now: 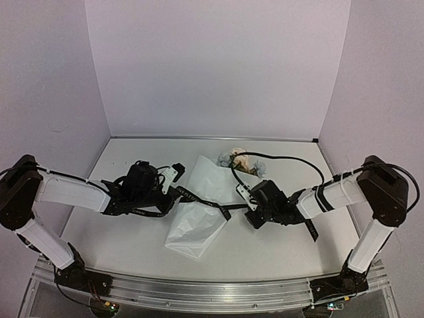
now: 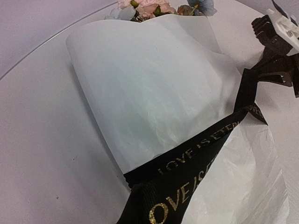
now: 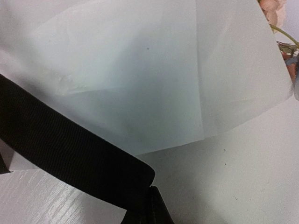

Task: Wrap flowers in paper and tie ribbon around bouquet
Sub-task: Tie the ribbon around the folded bouquet.

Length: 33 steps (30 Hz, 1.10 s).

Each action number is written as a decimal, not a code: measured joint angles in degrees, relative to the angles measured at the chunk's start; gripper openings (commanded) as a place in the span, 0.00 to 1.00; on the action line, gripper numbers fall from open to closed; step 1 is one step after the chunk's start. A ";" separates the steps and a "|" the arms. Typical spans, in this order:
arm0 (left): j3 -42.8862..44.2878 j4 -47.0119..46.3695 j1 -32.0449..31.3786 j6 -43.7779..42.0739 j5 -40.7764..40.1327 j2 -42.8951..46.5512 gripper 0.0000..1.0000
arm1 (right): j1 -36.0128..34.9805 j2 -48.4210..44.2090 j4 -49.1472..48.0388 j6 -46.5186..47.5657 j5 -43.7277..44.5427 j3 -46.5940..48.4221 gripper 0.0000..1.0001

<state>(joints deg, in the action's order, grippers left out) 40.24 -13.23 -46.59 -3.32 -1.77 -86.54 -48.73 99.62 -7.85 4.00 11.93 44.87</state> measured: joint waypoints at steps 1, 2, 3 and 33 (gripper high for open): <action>0.30 0.53 0.00 0.97 -0.44 -0.02 0.00 | 0.00 -1.07 0.06 -0.35 0.48 -0.72 0.00; 0.78 1.14 -0.02 2.13 -1.00 -0.16 0.00 | 0.00 -2.15 0.23 -0.84 0.84 -1.45 0.00; 1.37 1.56 -0.02 3.54 -1.62 -0.43 0.00 | 0.02 -3.21 0.53 -1.36 1.21 -2.16 0.00; -11.68 6.77 8.60 54.56 0.75 4.03 0.00 | 22.57 -31.69 29.38 -32.13 -9.12 -14.26 0.00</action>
<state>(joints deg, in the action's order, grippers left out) 28.56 -6.46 -37.99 51.24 -1.02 -82.51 -26.16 67.92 21.52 -28.13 2.81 30.61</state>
